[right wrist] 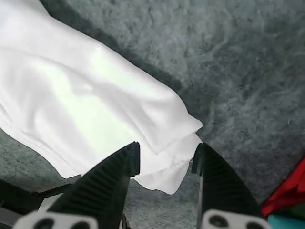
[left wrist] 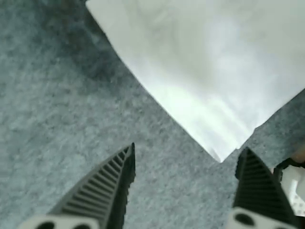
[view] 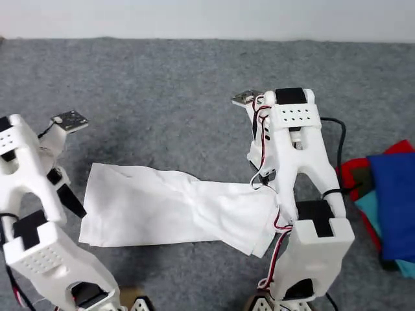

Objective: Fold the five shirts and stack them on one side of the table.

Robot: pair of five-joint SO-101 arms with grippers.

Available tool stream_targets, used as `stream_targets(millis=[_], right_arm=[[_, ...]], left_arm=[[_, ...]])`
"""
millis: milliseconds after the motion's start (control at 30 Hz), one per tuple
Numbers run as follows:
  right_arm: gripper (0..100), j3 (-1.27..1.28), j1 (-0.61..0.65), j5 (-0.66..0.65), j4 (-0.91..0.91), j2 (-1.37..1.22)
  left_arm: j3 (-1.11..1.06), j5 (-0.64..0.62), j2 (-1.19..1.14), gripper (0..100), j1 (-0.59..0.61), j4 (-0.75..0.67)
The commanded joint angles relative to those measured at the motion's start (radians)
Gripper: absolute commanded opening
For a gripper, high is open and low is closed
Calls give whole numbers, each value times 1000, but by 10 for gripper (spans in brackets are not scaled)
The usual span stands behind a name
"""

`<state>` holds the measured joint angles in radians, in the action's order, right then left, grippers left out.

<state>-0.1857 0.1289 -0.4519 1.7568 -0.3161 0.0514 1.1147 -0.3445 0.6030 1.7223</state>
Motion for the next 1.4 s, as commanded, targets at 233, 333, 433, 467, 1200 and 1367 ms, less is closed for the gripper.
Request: stream_targets(millis=[233, 333, 433, 467, 1200, 1367], right_arm=[[199, -3, 7, -3, 44, 64], [199, -3, 7, -3, 44, 64], [199, -3, 7, -3, 44, 64], [199, -3, 7, -3, 44, 64], [198, -6, -4, -3, 44, 64], [198, -6, -38, -3, 44, 88]], left_arm=[[38, -420, -183, 328, -48, -34], [84, -571, -236, 329, -81, -23], [140, -657, -304, 328, -92, -26], [165, -694, -330, 327, -89, -28], [268, -549, -374, 12, -170, 35], [259, -552, -209, 12, -232, 37]])
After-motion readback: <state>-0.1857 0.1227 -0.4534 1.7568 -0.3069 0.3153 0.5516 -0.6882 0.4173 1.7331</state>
